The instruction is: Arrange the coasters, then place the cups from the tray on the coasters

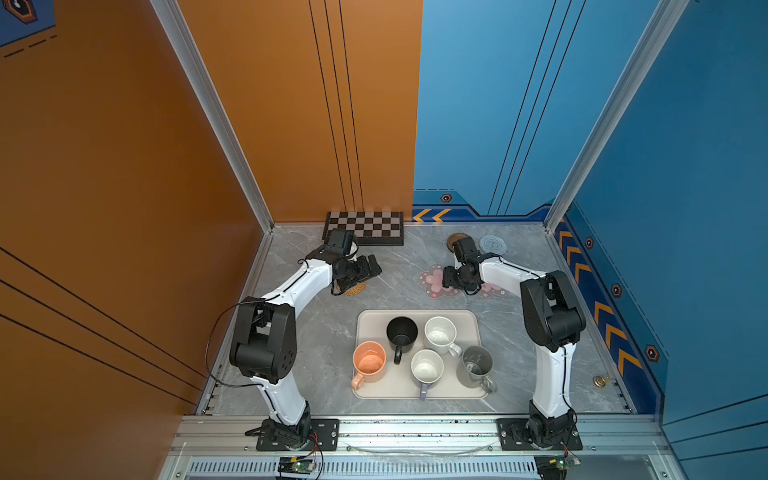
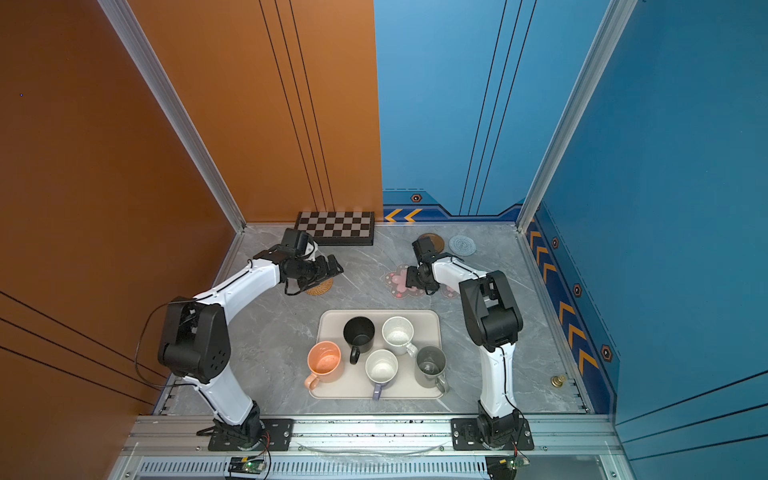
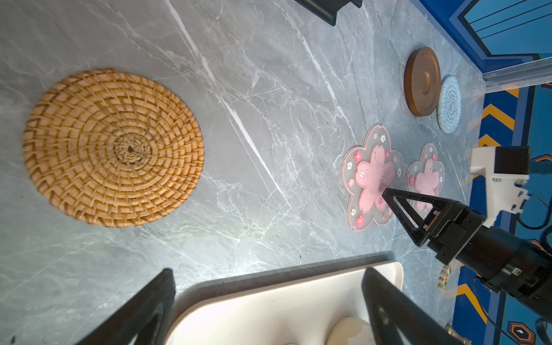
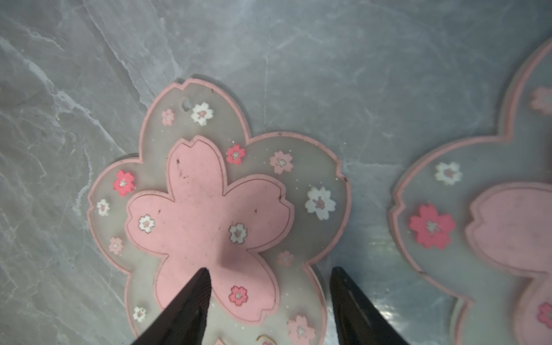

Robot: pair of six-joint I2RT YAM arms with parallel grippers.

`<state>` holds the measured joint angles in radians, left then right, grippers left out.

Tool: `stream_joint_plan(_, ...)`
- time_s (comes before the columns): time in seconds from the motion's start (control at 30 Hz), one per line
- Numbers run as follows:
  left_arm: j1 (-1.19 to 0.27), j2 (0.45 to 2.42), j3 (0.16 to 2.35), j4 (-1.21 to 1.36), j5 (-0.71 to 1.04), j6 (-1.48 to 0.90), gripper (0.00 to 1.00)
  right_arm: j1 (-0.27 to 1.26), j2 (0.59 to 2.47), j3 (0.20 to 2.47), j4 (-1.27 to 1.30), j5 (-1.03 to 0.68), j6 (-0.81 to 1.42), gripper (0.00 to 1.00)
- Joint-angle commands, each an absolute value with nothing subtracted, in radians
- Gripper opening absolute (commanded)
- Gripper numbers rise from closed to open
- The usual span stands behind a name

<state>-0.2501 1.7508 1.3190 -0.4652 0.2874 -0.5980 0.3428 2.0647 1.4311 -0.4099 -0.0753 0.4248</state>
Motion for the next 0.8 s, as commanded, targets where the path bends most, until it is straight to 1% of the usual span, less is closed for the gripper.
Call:
stream_joint_plan(0.0, -0.259, 1.724, 1.321, -0.492, 0.270, -0.584, 0.98, 0.365, 2.081, 1.389, -0.479, -0.085, 0.451, 0.66)
stream_joint_plan(0.43, -0.259, 1.704, 1.310, -0.519, 0.248, -0.569, 0.98, 0.362, 2.031, 1.388, -0.519, -0.038, 0.440, 0.66)
stream_joint_plan(0.77, -0.243, 1.709, 1.330, -0.596, 0.129, -0.554, 0.99, 0.332, 1.937, 1.390, -0.555, 0.002, 0.407, 0.67)
